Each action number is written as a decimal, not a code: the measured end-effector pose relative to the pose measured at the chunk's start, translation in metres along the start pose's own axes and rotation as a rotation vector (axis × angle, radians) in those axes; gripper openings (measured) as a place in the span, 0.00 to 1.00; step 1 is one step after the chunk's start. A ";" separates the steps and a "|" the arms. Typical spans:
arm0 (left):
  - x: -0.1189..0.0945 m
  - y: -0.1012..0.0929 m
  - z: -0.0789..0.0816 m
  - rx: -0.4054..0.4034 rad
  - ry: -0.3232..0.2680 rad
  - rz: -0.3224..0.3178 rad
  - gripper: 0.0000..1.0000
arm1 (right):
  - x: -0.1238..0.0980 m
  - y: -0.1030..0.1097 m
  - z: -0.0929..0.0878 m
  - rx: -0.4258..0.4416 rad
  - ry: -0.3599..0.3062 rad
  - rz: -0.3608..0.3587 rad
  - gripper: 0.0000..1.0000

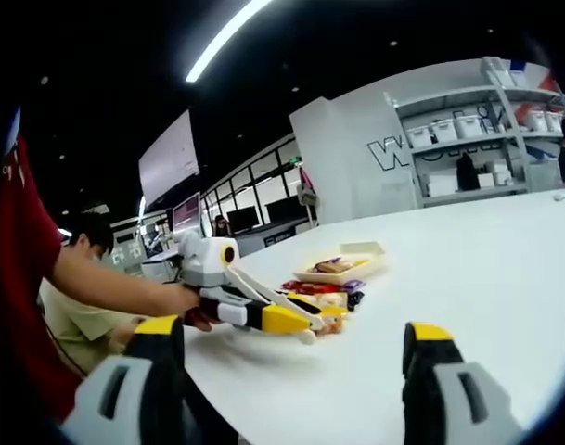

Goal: Place the target food into the container with the food tongs after gripping and lifting it, then release it inside without dropping or visibly crushing the food.

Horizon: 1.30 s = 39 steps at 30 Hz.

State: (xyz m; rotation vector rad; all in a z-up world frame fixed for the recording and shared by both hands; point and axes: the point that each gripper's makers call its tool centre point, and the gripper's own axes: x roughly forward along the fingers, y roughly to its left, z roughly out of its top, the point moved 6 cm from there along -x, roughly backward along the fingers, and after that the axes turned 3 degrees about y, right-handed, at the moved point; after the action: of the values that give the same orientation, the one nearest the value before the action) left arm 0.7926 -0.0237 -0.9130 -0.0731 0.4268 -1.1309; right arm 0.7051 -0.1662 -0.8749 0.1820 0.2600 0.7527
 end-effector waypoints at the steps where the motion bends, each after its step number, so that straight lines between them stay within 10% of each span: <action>1: -0.003 0.000 -0.001 0.000 0.002 0.002 0.28 | 0.001 0.000 0.000 0.000 0.001 0.001 0.97; 39: -0.009 0.007 -0.013 0.093 -0.015 0.095 0.22 | 0.003 0.008 -0.005 0.049 -0.002 0.027 0.92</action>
State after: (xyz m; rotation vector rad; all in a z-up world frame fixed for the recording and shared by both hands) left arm 0.7911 -0.0107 -0.9242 0.0200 0.3601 -1.0539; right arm 0.7002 -0.1582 -0.8776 0.2329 0.2747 0.7732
